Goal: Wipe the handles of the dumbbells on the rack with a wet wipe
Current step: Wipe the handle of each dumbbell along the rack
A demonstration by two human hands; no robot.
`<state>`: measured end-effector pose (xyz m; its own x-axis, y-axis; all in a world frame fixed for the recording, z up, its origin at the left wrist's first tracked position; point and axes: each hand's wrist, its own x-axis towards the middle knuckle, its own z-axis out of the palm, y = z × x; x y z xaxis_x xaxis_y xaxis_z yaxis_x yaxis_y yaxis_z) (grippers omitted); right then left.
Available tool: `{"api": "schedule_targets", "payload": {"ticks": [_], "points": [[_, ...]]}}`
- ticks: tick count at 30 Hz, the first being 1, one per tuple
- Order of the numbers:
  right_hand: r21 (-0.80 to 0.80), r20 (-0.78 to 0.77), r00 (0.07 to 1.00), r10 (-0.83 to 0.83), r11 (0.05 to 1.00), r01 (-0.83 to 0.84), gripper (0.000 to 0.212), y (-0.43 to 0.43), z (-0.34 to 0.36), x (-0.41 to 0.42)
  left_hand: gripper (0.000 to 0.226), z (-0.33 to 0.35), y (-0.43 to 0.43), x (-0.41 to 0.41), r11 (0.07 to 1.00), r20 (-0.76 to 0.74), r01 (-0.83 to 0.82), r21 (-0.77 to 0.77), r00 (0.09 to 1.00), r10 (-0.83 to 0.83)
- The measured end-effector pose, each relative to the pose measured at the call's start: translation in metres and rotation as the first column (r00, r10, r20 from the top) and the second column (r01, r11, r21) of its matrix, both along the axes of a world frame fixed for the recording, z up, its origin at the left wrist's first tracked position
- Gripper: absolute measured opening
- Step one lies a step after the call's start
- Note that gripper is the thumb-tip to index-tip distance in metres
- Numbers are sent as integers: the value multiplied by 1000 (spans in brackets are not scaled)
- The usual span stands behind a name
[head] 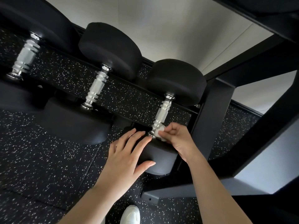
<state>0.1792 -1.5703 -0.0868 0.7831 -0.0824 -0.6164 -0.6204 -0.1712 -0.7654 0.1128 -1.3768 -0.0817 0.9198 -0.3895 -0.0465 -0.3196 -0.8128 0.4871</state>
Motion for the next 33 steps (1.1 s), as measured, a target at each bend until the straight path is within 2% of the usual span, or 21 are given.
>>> {"api": "schedule_targets", "payload": {"ticks": [3,7,12,15,18,21,26,29,33], "points": [[-112,17,999,36,993,-34,20,5,1,1,58,0,-1,0,1000,2,-2,-3,1000,2],[-215,72,997,0,977,15,21,8,4,6,59,2,0,0,1000,8,-3,-5,1000,3],[-285,101,995,-27,957,55,24,11,2,4,58,2,-1,0,1000,27,-1,-11,1000,2],[-274,63,997,49,961,-30,33,11,1,0,58,1,0,0,1000,29,-10,-22,1000,11],[-332,26,986,163,932,-146,38,9,3,5,58,1,-1,-1,1000,35,-9,-25,999,10],[-406,36,977,210,896,-178,31,12,10,6,58,3,0,0,1000,30,-9,-23,999,10],[-612,122,912,392,753,-242,13,16,17,2,58,3,0,0,1000,34,-8,-22,999,9],[-594,203,876,438,766,-245,15,15,14,3,59,0,1,0,999,26,-6,-48,1000,7],[-538,202,850,486,780,-319,25,10,14,2,60,-3,4,-1,992,16,-20,-127,1000,22]]}}
